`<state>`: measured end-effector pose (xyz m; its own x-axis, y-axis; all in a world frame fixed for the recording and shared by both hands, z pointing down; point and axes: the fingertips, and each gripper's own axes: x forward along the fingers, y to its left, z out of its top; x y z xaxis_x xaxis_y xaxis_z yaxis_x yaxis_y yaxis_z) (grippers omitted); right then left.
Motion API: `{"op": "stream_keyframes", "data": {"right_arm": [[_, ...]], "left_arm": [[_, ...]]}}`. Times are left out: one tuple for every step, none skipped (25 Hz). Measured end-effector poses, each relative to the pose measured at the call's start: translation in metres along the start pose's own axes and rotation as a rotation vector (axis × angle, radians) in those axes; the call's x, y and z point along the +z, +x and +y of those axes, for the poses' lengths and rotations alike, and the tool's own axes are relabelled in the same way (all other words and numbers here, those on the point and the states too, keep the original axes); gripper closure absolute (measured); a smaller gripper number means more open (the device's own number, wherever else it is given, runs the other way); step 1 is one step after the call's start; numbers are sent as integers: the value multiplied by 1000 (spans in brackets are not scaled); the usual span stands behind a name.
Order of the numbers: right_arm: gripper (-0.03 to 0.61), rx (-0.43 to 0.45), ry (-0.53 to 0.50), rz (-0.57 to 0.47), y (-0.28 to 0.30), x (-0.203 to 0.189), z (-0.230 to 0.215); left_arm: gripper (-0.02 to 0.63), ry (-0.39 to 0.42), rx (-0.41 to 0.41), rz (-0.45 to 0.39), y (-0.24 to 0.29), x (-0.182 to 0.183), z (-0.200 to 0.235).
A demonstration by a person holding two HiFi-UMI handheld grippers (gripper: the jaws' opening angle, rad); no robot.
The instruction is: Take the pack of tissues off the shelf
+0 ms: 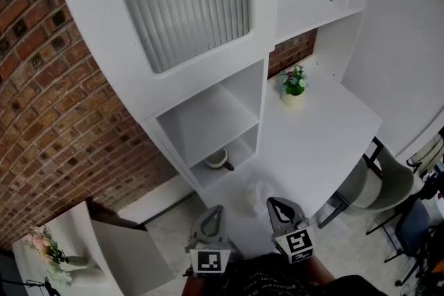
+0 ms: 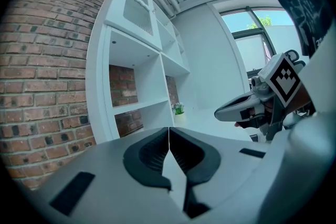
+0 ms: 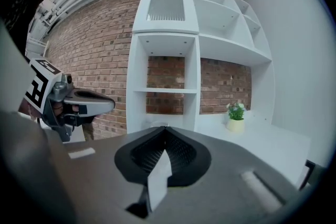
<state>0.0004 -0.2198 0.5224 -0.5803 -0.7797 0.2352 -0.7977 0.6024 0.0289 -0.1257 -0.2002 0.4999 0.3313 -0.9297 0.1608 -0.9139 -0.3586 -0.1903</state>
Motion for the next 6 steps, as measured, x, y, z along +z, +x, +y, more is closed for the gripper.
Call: {"op": "stream_keyframes", "data": {"right_arm": [[574,1,-6,0,0,0,0],[574,3,-8,3,0,0,1],[574,4,-7,6,0,0,1],[574,4,-4,9,0,-1,0],[574,5,-1,12,0,-2,0],[574,5,2,14,0,-3,0]], "left_arm": [[601,-4,1,3,0,-1,0],[601,-8,2,2,0,-1,-1],[601,-8,2,0,0,0,-1],[603,-5,1,-4,0,0,-2],[603,-2,0,-7,0,0,-2],[603,1,-1,-10,1,1,-2]]}}
